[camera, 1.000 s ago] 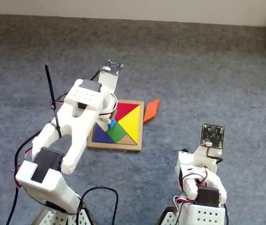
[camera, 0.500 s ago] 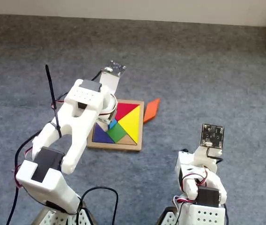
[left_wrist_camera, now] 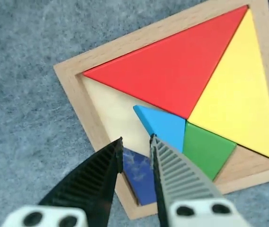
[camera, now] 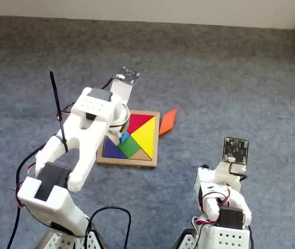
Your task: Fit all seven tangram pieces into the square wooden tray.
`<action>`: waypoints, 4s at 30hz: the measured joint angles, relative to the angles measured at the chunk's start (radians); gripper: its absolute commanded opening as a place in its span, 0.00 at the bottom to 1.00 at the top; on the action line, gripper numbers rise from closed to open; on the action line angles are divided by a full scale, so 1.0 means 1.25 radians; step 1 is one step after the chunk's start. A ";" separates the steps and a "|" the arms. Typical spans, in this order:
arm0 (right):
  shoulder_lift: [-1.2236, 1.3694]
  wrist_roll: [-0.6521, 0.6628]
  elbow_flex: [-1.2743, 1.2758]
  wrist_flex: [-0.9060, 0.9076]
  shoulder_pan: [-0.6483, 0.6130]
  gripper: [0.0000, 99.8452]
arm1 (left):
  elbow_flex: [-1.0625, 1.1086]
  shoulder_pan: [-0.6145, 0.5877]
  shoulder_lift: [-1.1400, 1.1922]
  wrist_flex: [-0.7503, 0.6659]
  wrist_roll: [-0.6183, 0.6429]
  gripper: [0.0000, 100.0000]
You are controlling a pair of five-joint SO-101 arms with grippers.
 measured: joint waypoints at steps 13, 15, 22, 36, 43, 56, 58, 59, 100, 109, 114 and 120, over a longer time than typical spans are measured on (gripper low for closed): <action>0.000 0.000 0.000 0.000 0.000 0.16 | -0.005 -0.031 -0.010 0.050 0.000 0.11; 0.000 0.000 0.000 0.000 0.000 0.16 | -0.018 -0.050 -0.045 0.086 0.000 0.11; 0.000 0.000 0.000 0.000 0.000 0.16 | -0.025 -0.144 -0.309 0.184 0.000 0.11; 0.000 0.000 0.000 0.001 -0.023 0.16 | 0.452 -0.401 -0.783 0.064 -0.001 0.12; 0.022 0.000 -0.107 0.069 -0.106 0.16 | 0.718 -0.459 -0.959 -0.029 -0.001 0.12; 0.646 0.000 -0.584 0.022 -0.166 0.16 | 0.911 -0.466 -1.237 -0.049 -0.001 0.12; 0.748 0.000 -0.637 -0.032 -0.173 0.16 | 0.921 -0.466 -1.264 -0.049 -0.001 0.12; 0.799 0.000 -0.655 -0.056 -0.183 0.16 | 0.924 -0.466 -1.277 -0.049 -0.001 0.12; 1.831 -0.248 -1.336 -0.151 -0.298 0.16 | 0.938 -0.466 -1.317 -0.050 -0.001 0.12; 1.842 -0.248 -1.360 -0.106 -0.311 0.12 | 0.938 -0.466 -1.317 -0.050 -0.001 0.12; 1.844 -0.248 -1.359 -0.093 -0.306 0.00 | 0.938 -0.466 -1.317 -0.050 -0.001 0.12; 1.839 -0.163 -1.359 -0.054 -0.306 0.01 | 0.938 -0.466 -1.317 -0.050 -0.001 0.12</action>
